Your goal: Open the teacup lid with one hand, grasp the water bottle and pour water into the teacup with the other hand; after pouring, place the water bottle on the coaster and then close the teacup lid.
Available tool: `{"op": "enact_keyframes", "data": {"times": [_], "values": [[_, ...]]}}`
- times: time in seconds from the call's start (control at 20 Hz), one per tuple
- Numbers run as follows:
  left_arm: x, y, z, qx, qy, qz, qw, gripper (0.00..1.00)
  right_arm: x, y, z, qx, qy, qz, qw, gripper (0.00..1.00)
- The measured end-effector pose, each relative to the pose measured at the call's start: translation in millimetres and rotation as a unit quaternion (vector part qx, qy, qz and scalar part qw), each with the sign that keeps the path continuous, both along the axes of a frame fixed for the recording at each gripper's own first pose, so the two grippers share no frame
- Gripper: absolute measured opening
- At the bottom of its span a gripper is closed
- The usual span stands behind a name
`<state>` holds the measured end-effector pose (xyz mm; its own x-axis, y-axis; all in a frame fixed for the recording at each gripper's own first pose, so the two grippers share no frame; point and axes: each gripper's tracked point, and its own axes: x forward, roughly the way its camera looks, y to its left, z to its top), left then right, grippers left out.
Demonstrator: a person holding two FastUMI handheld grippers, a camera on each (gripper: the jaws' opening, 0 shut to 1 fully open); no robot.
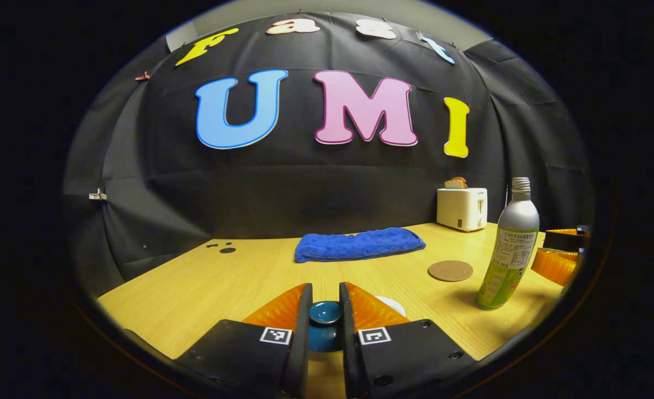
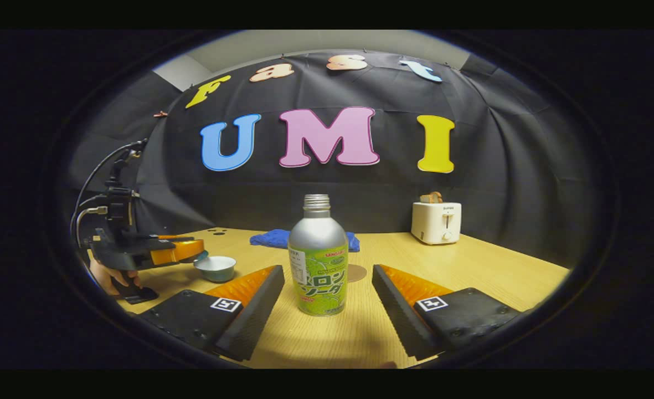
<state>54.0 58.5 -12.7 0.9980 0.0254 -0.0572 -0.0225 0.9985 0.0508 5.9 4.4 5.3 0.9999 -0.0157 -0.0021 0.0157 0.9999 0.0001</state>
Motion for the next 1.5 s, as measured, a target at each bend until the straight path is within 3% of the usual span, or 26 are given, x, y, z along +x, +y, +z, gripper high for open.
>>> {"op": "enact_keyframes", "data": {"times": [0.3,0.6,0.95,1.5], "values": [[-22,62,0,0.009,-0.006,0.039,0.999,0.29,1,-2,-1,0.000,0.001,-0.006,1.000,0.99],[-31,96,5,-0.021,-0.031,0.056,0.998,0.30,17,17,-3,0.001,0.003,0.033,0.999,0.99],[-31,94,5,-0.022,-0.031,0.048,0.998,0.29,42,17,-3,0.001,0.003,0.043,0.999,0.99],[-29,90,5,-0.022,-0.031,0.032,0.999,0.29,80,4,-5,0.000,0.003,0.016,1.000,0.99]]}}
